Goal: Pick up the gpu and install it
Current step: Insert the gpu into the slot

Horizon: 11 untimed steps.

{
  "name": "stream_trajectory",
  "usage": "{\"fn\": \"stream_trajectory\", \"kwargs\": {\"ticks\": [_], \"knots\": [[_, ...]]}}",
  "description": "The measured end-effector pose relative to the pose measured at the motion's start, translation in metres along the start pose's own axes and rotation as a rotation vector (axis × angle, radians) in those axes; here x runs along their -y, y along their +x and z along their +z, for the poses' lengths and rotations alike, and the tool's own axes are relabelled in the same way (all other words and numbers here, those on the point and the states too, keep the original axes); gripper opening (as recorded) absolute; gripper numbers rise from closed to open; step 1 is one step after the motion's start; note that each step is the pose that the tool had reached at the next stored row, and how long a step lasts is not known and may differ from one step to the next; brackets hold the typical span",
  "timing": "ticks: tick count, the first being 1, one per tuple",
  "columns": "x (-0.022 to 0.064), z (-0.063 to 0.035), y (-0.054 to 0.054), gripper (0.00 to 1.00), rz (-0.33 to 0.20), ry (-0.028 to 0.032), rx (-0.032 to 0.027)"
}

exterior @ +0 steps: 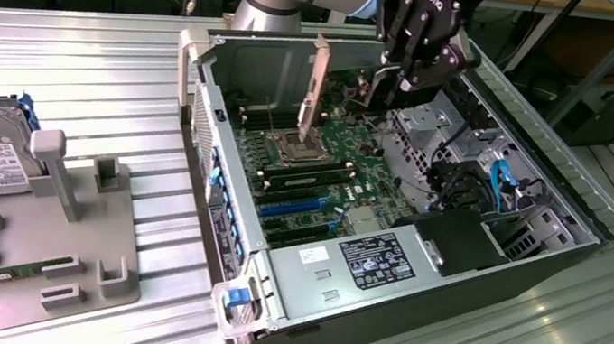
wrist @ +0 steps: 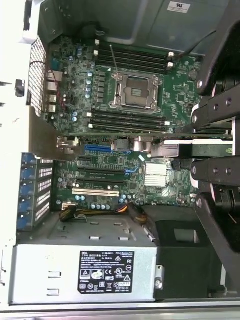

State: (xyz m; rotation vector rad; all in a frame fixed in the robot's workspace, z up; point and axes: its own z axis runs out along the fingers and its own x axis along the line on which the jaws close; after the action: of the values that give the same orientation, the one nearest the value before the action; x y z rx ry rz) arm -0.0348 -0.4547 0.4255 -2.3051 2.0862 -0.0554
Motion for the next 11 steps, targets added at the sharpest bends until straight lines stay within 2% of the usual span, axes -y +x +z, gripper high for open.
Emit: {"fn": "stream_trajectory", "kwargs": {"ticks": [7,11], "knots": [[-0.0001,0.0025,0.0,0.27,-0.064,0.0007,0.0061],[-0.0002,0.0055,0.0,0.27,-0.09,0.0007,0.0074]]}}
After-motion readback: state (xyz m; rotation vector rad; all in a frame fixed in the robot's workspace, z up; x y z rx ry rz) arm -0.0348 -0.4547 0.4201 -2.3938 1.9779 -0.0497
